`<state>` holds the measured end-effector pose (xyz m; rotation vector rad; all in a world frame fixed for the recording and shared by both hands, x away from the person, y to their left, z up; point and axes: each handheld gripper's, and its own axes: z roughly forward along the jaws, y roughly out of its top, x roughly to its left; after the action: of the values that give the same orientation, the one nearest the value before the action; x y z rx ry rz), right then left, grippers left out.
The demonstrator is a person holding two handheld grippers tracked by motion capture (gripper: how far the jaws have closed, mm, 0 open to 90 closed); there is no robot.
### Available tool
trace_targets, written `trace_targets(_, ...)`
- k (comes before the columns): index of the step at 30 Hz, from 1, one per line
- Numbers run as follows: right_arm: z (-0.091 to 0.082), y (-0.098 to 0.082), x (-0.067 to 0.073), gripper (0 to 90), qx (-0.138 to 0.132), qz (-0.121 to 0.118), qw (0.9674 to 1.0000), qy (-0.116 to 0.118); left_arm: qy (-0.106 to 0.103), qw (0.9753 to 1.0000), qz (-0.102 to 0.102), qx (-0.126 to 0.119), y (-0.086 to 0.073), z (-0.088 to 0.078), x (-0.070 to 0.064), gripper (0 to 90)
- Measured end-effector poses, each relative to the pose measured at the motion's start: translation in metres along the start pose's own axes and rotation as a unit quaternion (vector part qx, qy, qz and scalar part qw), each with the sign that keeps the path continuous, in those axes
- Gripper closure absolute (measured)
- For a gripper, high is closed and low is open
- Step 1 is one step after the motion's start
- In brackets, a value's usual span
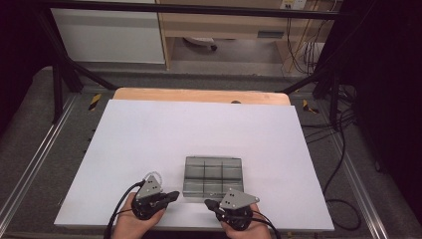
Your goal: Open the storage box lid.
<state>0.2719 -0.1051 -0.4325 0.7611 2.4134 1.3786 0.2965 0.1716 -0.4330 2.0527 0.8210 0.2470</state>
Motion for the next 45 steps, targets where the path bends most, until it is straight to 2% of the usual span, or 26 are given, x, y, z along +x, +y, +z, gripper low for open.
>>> trace_targets(13,0.008,-0.008,-0.005,90.0,0.021,0.013,0.9997,0.003,-0.005,1.0,0.001,0.003,0.0,0.007,-0.001,90.0)
trace_targets(19,0.004,-0.01,-0.012,90.0,0.018,0.023,0.9996,-0.004,-0.001,1.0,0.002,0.001,0.001,0.008,-0.001,90.0)
trace_targets(28,0.008,-0.013,-0.014,90.0,0.036,0.017,0.9992,-0.01,-0.003,1.0,0.002,-0.002,0.0,0.009,0.0,90.0)
trace_targets(36,0.008,-0.016,-0.02,90.0,0.042,0.032,0.9985,-0.019,-0.003,1.0,0.002,-0.002,0.001,0.009,0.0,90.0)
trace_targets(45,0.009,-0.019,-0.026,90.0,0.045,0.036,0.998,-0.025,-0.003,1.0,0.002,-0.002,0.001,0.009,0.0,90.0)
